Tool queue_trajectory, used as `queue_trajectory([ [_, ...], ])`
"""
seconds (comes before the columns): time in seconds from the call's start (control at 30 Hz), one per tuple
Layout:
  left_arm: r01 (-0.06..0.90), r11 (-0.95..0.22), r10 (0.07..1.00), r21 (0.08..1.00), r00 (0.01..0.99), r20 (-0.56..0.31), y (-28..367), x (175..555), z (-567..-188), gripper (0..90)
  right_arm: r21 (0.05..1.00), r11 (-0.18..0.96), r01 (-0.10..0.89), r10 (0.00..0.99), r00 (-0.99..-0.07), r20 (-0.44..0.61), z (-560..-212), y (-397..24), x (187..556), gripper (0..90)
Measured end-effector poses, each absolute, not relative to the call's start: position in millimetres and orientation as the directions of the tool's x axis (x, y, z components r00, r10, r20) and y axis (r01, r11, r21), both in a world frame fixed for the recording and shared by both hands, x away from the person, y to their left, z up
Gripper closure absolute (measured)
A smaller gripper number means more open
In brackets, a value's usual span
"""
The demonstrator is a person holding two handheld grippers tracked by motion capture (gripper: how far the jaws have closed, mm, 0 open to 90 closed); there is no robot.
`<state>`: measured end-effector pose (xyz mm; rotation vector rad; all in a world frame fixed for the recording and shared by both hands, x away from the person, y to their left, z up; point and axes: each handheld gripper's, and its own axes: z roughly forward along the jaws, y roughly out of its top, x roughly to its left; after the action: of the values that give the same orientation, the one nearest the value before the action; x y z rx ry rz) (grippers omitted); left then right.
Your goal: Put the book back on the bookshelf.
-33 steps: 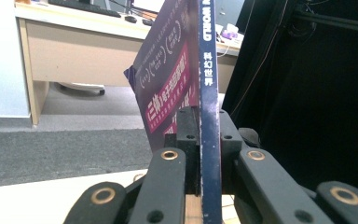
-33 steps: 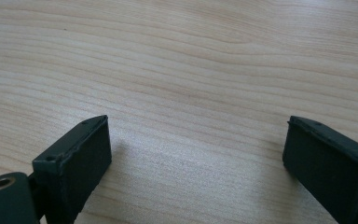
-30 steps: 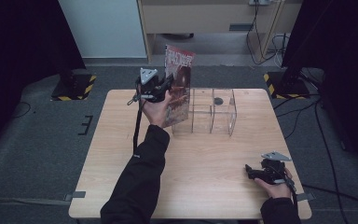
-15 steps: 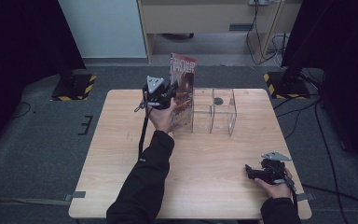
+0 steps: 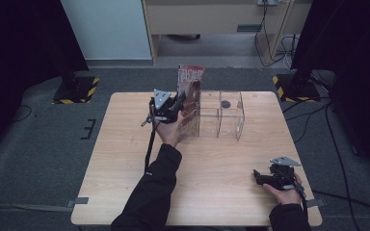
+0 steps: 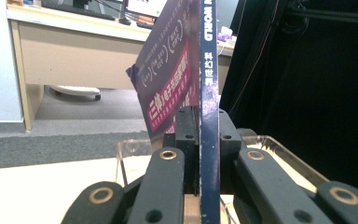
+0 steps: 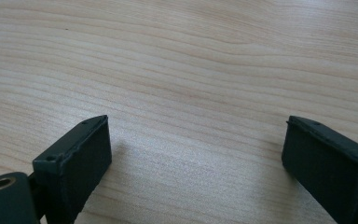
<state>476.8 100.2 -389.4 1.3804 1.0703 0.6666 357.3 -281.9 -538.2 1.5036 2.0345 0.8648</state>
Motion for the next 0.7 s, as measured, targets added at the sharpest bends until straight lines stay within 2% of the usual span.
queue_trajectory([
  [0.2,0.217,0.150,0.878,0.965,0.419,-0.231,103,469,-399,83.7,0.720,0.206,0.663,0.955,-0.296,-0.001,-538,-282,357,8.5],
  [0.4,0.214,0.138,0.879,0.967,0.423,-0.219,105,462,-401,83.5,0.720,0.206,0.663,0.955,-0.295,-0.002,-538,-282,357,8.5],
  [0.7,0.260,0.115,0.879,0.959,0.424,-0.220,118,451,-401,83.0,0.720,0.205,0.663,0.956,-0.294,-0.001,-538,-282,357,8.5],
])
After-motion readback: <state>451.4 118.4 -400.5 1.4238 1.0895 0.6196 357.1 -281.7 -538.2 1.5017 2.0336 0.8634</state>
